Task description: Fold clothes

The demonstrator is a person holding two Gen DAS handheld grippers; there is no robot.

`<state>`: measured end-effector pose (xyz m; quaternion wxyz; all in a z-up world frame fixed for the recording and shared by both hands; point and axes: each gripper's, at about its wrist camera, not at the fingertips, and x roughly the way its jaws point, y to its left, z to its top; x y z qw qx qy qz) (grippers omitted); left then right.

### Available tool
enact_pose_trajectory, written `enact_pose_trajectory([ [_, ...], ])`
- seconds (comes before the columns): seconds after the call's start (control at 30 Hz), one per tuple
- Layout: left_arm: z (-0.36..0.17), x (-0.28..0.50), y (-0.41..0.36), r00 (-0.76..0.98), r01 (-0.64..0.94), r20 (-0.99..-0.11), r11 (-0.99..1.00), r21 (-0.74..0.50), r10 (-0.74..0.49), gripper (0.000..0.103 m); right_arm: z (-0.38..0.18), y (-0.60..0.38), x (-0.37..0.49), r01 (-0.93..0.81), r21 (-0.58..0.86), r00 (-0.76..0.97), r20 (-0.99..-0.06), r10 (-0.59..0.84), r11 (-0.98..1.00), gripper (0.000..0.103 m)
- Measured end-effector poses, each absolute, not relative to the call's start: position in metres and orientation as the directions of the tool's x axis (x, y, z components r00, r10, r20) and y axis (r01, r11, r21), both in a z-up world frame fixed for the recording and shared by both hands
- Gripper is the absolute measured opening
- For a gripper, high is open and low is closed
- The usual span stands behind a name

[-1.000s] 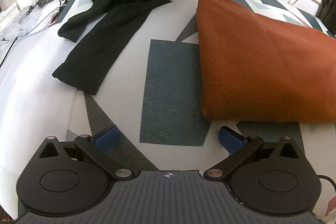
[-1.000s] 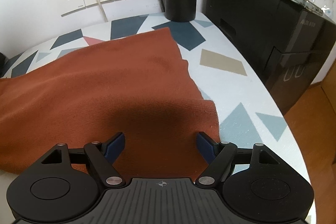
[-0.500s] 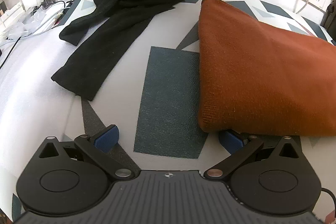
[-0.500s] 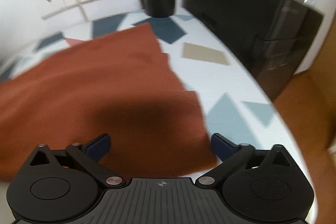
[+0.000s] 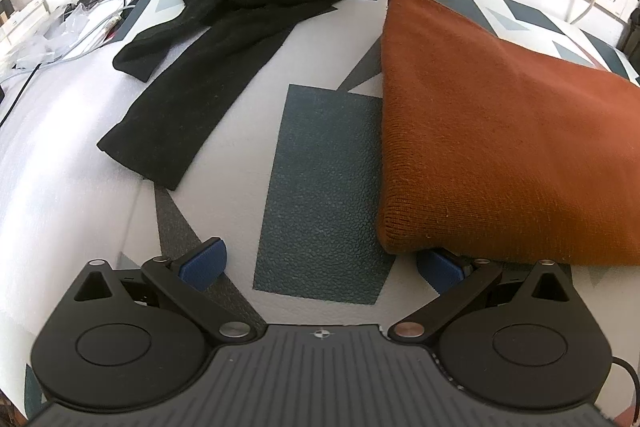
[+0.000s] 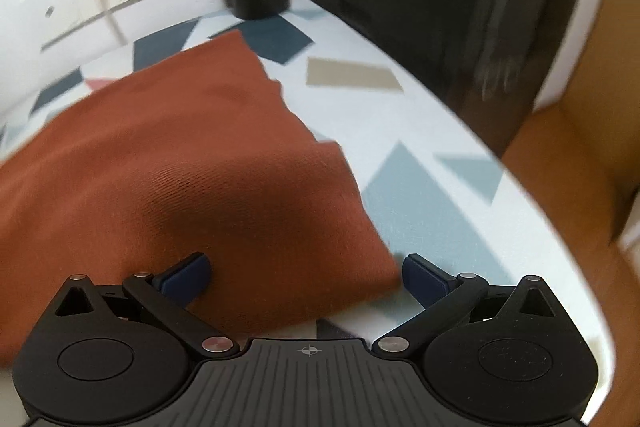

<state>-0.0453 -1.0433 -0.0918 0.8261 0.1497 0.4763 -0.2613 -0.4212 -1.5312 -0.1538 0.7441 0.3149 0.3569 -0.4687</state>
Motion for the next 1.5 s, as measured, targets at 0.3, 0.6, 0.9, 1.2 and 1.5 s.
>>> enact_pose_trajectory([
  [0.3, -0.093, -0.049, -1.042, 0.437, 0.560, -0.848, 0.828, -0.005, -0.300, 0.103, -0.146, -1.536, -0.483, 0.841, 0.522, 0.528, -0.732, -0.431, 0.143, 0.086],
  [0.6, -0.094, -0.053, -1.040, 0.462, 0.559, -0.829, 0.829, -0.005, -0.316, 0.103, -0.160, -1.536, -0.480, 0.765, 0.638, 0.613, -0.681, -0.401, 0.086, 0.085],
  [0.9, -0.094, -0.054, -1.040, 0.461, 0.559, -0.829, 0.829, -0.004, -0.315, 0.103, -0.164, -1.550, -0.469, 0.732, 0.680, 0.629, -0.648, -0.429, 0.046, 0.084],
  [1.2, -0.094, -0.054, -1.041, 0.465, 0.552, -0.829, 0.834, -0.003, -0.311, 0.103, -0.172, -1.550, -0.468, 0.698, 0.715, 0.661, -0.618, -0.425, 0.047, 0.057],
  [1.5, -0.094, -0.054, -1.041, 0.470, 0.546, -0.827, 0.838, -0.002, -0.309, 0.103, -0.172, -1.560, -0.453, 0.705, 0.702, 0.659, -0.597, -0.459, 0.100, 0.062],
])
